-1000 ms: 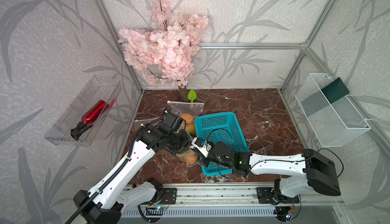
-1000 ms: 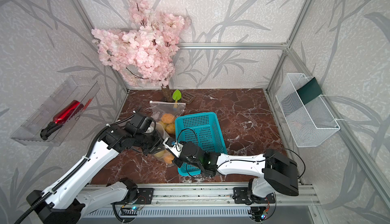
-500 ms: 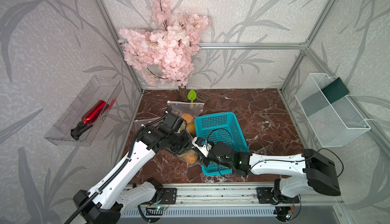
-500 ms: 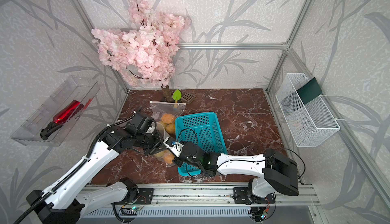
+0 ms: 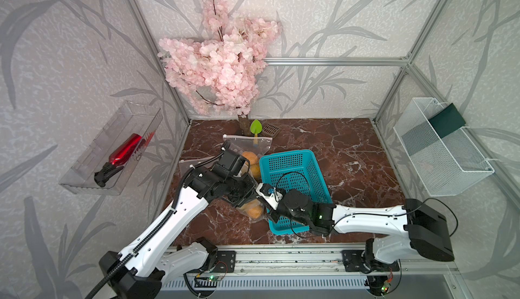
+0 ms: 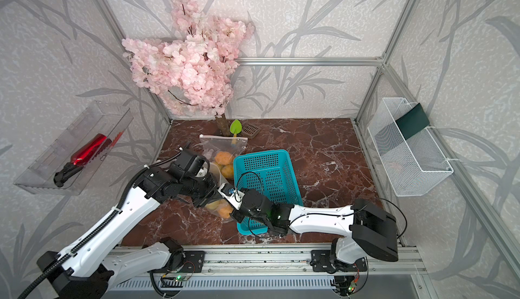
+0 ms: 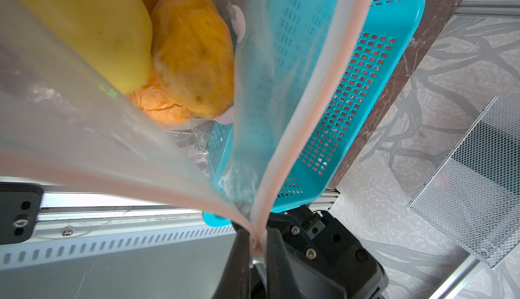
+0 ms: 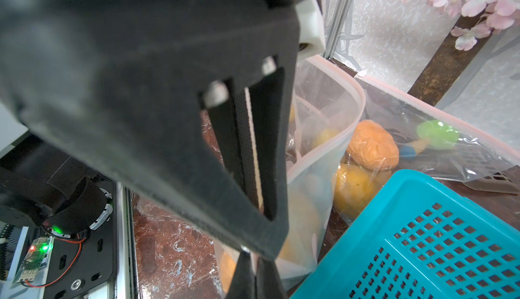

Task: Put the potatoes into a zipper bag and zip it
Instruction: Zip the zipper on the zipper food storage bag.

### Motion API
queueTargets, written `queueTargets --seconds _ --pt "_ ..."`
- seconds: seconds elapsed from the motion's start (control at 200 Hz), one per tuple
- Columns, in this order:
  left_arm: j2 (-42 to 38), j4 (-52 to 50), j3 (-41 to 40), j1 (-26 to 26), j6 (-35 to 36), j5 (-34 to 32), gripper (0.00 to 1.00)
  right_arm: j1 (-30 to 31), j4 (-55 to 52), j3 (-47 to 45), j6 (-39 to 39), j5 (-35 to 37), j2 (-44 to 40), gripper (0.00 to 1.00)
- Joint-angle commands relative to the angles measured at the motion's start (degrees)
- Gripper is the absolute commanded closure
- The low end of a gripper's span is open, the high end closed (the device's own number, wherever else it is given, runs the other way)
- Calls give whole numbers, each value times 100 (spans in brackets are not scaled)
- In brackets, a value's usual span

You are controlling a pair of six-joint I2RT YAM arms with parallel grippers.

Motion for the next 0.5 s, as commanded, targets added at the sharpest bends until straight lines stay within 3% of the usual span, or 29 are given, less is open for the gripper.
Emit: queueTargets --seconds 0.0,0.135,0.495 --pt "143 -537 379 52 246 -752 100 51 291 58 48 -131 -186 100" --pt "191 -738 576 259 486 -1108 100 52 488 -65 62 -281 -309 100" --pt "392 -1048 920 1121 1110 -1115 100 76 635 -179 22 -451 -427 100"
